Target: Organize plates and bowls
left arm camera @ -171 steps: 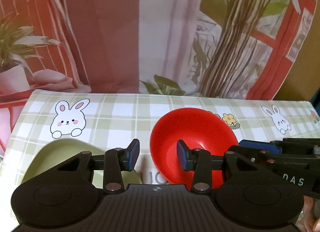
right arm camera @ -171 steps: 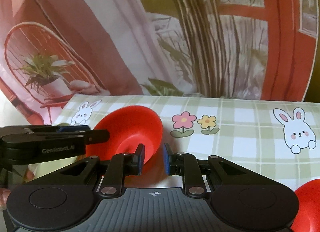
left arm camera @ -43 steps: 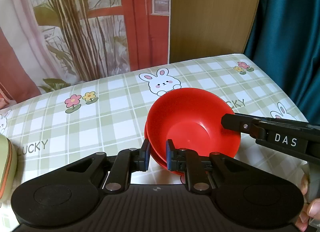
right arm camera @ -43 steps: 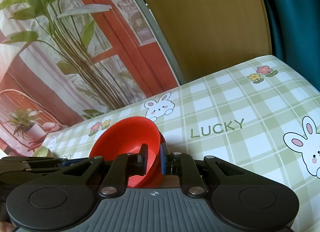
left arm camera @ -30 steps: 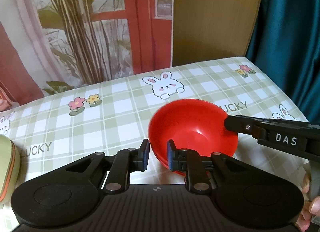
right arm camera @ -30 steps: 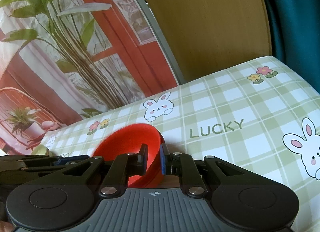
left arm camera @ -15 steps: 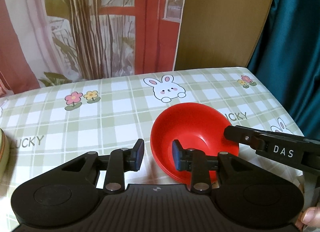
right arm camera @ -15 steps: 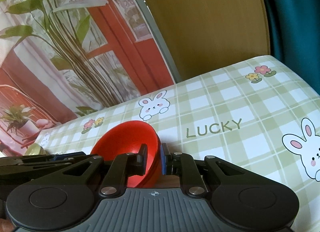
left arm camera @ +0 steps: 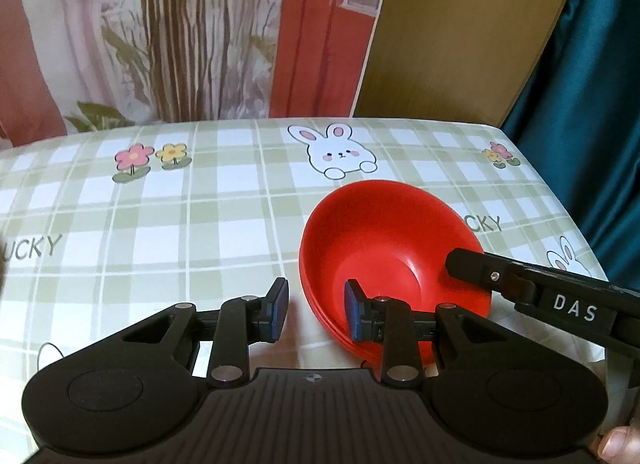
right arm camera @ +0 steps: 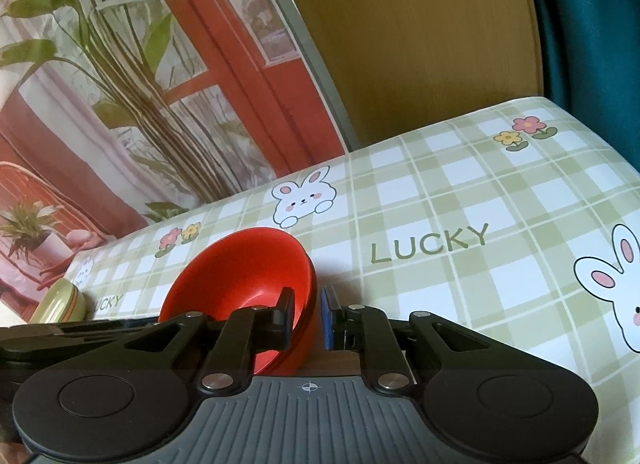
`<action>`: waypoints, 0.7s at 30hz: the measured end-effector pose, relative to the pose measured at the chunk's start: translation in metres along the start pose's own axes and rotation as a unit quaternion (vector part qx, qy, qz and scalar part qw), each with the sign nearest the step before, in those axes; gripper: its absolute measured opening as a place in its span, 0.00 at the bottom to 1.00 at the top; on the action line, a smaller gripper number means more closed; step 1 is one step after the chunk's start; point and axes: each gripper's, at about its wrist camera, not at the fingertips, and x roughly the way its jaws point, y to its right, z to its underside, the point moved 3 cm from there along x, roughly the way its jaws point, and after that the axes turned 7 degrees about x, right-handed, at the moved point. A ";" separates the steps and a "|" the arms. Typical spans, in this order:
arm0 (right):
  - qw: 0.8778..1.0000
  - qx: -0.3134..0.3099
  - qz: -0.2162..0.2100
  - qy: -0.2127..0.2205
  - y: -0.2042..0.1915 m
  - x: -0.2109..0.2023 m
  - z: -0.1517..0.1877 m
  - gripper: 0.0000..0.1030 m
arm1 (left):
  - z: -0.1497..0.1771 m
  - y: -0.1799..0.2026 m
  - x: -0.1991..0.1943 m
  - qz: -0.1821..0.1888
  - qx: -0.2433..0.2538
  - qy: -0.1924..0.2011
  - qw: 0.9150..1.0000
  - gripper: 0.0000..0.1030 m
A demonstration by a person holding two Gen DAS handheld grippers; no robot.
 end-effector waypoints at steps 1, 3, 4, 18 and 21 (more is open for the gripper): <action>1.000 0.001 -0.001 0.000 0.000 0.000 0.000 0.14 | 0.001 0.000 0.001 -0.001 -0.002 0.001 1.000 0.31; 1.000 0.001 -0.002 0.000 0.000 0.000 0.000 0.14 | 0.002 -0.001 0.001 0.002 -0.007 0.003 1.000 0.31; 1.000 0.000 -0.003 0.000 0.000 0.000 0.000 0.14 | 0.002 -0.001 0.001 0.003 -0.009 0.004 1.000 0.31; 1.000 -0.008 -0.006 -0.005 -0.004 0.002 0.004 0.14 | 0.006 0.004 -0.003 0.018 -0.026 0.013 0.999 0.26; 1.000 -0.012 -0.004 -0.004 -0.005 0.001 0.005 0.14 | 0.009 0.003 -0.007 0.018 -0.043 0.014 0.999 0.26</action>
